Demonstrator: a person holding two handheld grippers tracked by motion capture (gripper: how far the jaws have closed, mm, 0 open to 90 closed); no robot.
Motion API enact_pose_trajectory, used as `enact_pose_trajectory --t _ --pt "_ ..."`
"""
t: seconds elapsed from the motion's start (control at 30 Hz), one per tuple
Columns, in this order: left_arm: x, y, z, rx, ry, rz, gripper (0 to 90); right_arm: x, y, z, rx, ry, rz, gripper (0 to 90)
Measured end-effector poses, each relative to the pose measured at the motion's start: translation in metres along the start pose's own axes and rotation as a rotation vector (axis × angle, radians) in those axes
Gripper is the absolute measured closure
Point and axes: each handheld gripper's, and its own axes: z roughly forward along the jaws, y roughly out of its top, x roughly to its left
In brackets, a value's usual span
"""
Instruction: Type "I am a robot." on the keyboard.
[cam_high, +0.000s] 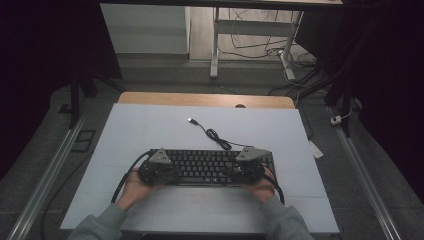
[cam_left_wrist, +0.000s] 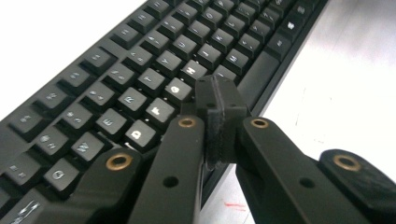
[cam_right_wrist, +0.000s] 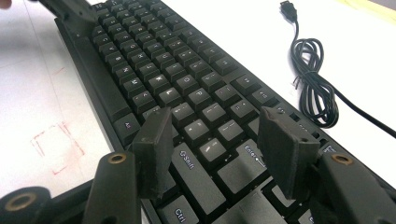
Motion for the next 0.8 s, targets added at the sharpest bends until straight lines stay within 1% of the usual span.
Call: enact_pose_trajectory --t 0.1,0.13,0.2,0.3,0.5,0.63,0.8 --pt "0.001 0.000 -0.004 -0.012 0.006 -0.007 88.6 0.001 0.000 0.000 -0.002 0.001 -0.001 45.6" --pt "0.001 0.000 -0.005 -0.020 0.008 -0.014 86.7 0.001 0.000 0.000 -0.001 0.001 -0.001 45.6" --pt "0.003 -0.001 -0.008 -0.033 0.010 -0.028 80.8 0.001 0.000 0.000 -0.001 0.001 -0.002 45.5" --pt "0.005 -0.001 -0.011 -0.044 0.027 -0.050 69.5 0.001 0.000 0.000 -0.002 0.002 -0.001 45.5" --pt "0.009 -0.002 -0.017 -0.059 0.058 -0.079 53.7 0.000 0.000 0.000 -0.003 0.001 -0.002 45.4" --pt "0.012 -0.003 -0.020 -0.060 0.078 -0.101 46.5 0.001 0.000 0.000 -0.002 0.002 0.000 45.3" --pt "0.017 -0.005 -0.023 -0.061 0.097 -0.128 40.4 0.001 0.000 0.000 0.000 0.001 0.000 45.3"
